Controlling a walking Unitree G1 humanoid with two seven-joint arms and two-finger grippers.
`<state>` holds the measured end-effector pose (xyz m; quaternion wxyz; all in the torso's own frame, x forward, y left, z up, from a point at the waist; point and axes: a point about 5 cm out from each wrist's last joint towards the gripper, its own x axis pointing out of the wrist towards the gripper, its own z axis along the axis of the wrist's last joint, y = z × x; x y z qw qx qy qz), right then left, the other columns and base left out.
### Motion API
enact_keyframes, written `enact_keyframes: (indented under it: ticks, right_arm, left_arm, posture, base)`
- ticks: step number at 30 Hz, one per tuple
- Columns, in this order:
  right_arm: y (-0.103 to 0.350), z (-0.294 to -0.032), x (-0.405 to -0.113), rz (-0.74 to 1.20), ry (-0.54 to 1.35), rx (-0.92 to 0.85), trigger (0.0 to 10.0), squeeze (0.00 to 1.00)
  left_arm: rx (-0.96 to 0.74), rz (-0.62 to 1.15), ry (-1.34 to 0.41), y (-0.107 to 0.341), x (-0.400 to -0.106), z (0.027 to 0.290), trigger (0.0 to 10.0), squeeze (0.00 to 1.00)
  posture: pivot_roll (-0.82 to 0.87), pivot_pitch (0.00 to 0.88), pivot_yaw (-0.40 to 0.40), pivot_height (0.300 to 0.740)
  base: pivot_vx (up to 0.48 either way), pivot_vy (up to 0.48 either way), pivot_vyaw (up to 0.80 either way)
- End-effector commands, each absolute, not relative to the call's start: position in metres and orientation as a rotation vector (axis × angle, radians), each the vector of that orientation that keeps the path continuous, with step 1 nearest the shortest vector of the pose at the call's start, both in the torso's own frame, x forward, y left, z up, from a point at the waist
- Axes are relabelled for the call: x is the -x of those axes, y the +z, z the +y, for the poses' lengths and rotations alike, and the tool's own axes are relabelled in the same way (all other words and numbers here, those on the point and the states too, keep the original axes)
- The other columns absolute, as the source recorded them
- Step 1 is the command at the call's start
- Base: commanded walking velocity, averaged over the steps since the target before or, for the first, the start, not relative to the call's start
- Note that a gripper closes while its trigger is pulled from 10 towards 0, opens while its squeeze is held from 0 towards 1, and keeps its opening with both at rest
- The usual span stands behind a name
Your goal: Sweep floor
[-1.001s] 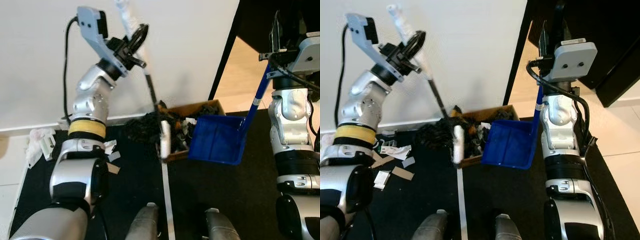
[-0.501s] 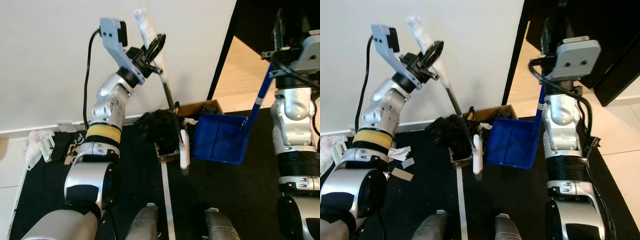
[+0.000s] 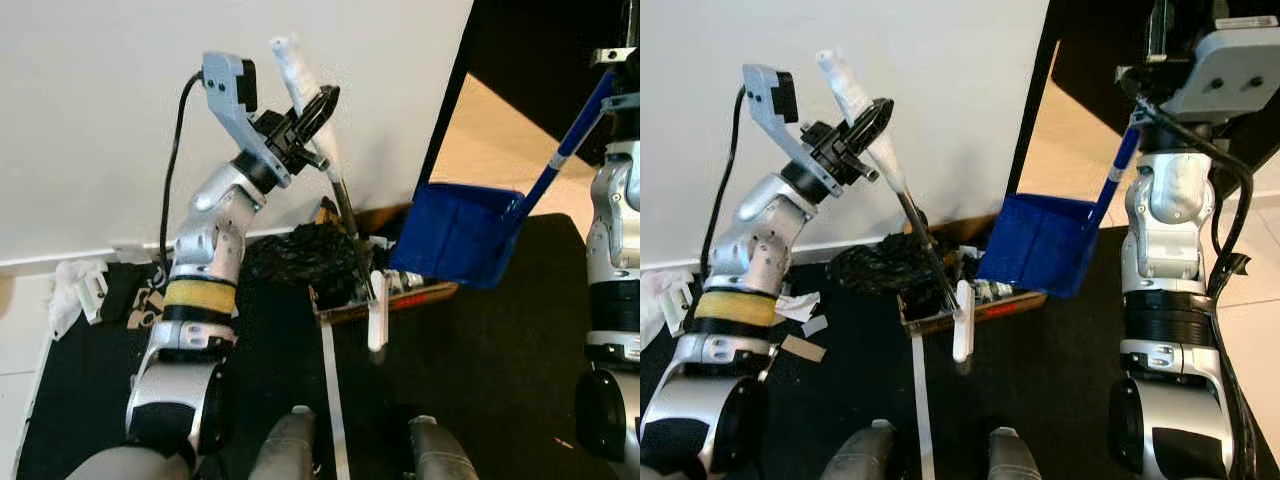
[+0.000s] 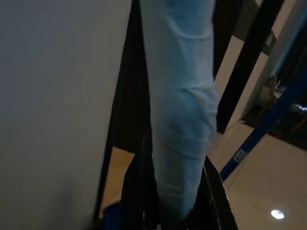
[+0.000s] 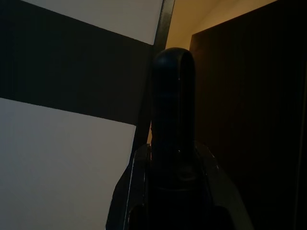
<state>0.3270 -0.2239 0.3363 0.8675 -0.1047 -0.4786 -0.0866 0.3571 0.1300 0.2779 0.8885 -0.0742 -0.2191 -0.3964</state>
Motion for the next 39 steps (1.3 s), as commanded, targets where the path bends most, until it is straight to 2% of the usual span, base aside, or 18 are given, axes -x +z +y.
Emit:
enact_keyframes:
  ticks: [1, 3, 4, 12, 17, 18, 22, 23, 29, 35, 39]
  right_arm:
    - [0.341, -0.224, -0.321, -1.033, -0.185, 0.205, 10.0, 0.00]
    - [0.337, -0.223, -0.322, -1.017, -0.180, 0.197, 10.0, 0.00]
    - [0.337, -0.223, -0.322, -1.017, -0.180, 0.197, 10.0, 0.00]
    - [0.328, -0.218, -0.327, -0.986, -0.159, 0.187, 10.0, 0.00]
    - [0.327, -0.218, -0.328, -0.978, -0.158, 0.188, 10.0, 0.00]
    - [0.326, -0.218, -0.328, -0.973, -0.156, 0.187, 10.0, 0.00]
    - [0.325, -0.217, -0.329, -0.970, -0.156, 0.186, 10.0, 0.00]
    - [0.325, -0.217, -0.329, -0.970, -0.155, 0.186, 10.0, 0.00]
    - [0.328, -0.217, -0.328, -0.974, -0.155, 0.194, 10.0, 0.00]
    - [0.331, -0.217, -0.328, -0.976, -0.147, 0.199, 10.0, 0.00]
    - [0.334, -0.216, -0.326, -0.988, -0.142, 0.202, 10.0, 0.00]
  left_arm:
    - [-0.027, -0.603, -0.789, 0.307, -0.341, 0.149, 10.0, 0.00]
    - [-0.094, -0.646, -0.747, 0.321, -0.334, 0.162, 10.0, 0.00]
    - [-0.094, -0.646, -0.747, 0.321, -0.334, 0.162, 10.0, 0.00]
    - [-0.196, -0.650, -0.648, 0.353, -0.314, 0.211, 10.0, 0.00]
    - [-0.221, -0.639, -0.610, 0.355, -0.314, 0.223, 10.0, 0.00]
    - [-0.277, -0.599, -0.529, 0.345, -0.319, 0.235, 10.0, 0.00]
    - [-0.327, -0.523, -0.454, 0.321, -0.329, 0.243, 10.0, 0.00]
    - [-0.314, -0.452, -0.406, 0.290, -0.338, 0.247, 10.0, 0.00]
    - [-0.201, -0.352, -0.315, 0.244, -0.350, 0.255, 10.0, 0.00]
    - [-0.136, -0.273, -0.278, 0.217, -0.368, 0.246, 10.0, 0.00]
    - [-0.143, -0.263, -0.270, 0.216, -0.376, 0.238, 10.0, 0.00]
  posture:
    - [0.18, 0.187, 0.060, 0.740]
    - [0.18, 0.188, 0.060, 0.740]
    - [0.18, 0.188, 0.060, 0.740]
    - [0.19, 0.197, 0.057, 0.740]
    - [0.19, 0.200, 0.055, 0.740]
    - [0.19, 0.200, 0.054, 0.740]
    - [0.18, 0.200, 0.053, 0.740]
    - [0.17, 0.202, 0.051, 0.740]
    - [0.15, 0.213, 0.046, 0.740]
    - [0.12, 0.229, 0.039, 0.740]
    - [0.11, 0.233, 0.044, 0.740]
  base:
    - [0.000, 0.000, 0.00]
    - [0.000, 0.000, 0.00]
    - [0.000, 0.000, 0.00]
    - [0.000, 0.000, 0.00]
    - [0.000, 0.000, 0.00]
    - [0.000, 0.000, 0.00]
    - [0.000, 0.000, 0.00]
    - [0.000, 0.000, 0.00]
    - [0.000, 0.000, 0.00]
    - [0.000, 0.000, 0.00]
    - [0.000, 0.000, 0.00]
